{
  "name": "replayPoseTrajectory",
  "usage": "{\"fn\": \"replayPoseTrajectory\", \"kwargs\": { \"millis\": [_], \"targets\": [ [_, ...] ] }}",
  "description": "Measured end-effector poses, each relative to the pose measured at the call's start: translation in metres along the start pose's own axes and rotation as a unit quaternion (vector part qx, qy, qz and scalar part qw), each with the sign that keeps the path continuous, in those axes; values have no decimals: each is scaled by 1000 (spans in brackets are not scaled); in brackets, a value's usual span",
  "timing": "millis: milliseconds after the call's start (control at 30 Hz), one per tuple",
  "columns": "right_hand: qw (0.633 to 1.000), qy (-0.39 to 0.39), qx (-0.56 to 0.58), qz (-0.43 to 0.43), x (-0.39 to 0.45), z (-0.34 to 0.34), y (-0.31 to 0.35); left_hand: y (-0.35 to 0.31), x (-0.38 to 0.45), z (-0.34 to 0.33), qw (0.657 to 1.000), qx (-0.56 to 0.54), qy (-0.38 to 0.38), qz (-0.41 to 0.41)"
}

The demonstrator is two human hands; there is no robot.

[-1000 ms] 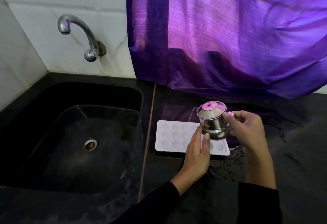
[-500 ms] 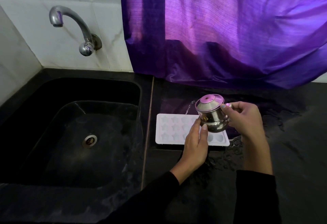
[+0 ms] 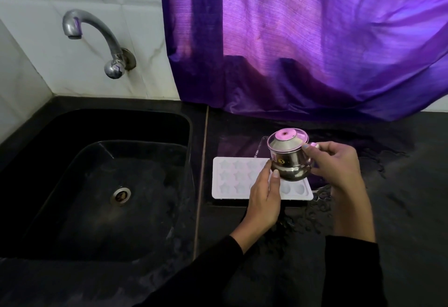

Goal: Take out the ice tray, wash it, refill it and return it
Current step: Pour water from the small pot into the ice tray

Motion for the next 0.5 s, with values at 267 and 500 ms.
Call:
{"fn": "replayPoseTrajectory", "kwargs": {
  "millis": [267, 500],
  "targets": [
    [1000, 14, 18, 9, -2, -7, 6, 0, 0, 10, 999, -5, -37, -7],
    [999, 11, -34, 40, -2, -18, 8, 7, 0, 13, 999, -15, -52, 0]
  ]
}}
Point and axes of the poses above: each hand's wrist, its own x-axis towards the middle knuckle, its own z-axis out of the back of the hand, y = z × x, the point moved 4 cm from there along x, towards the middle knuckle, and after that the axes turned 4 degrees about y, right-handed, at the moved point
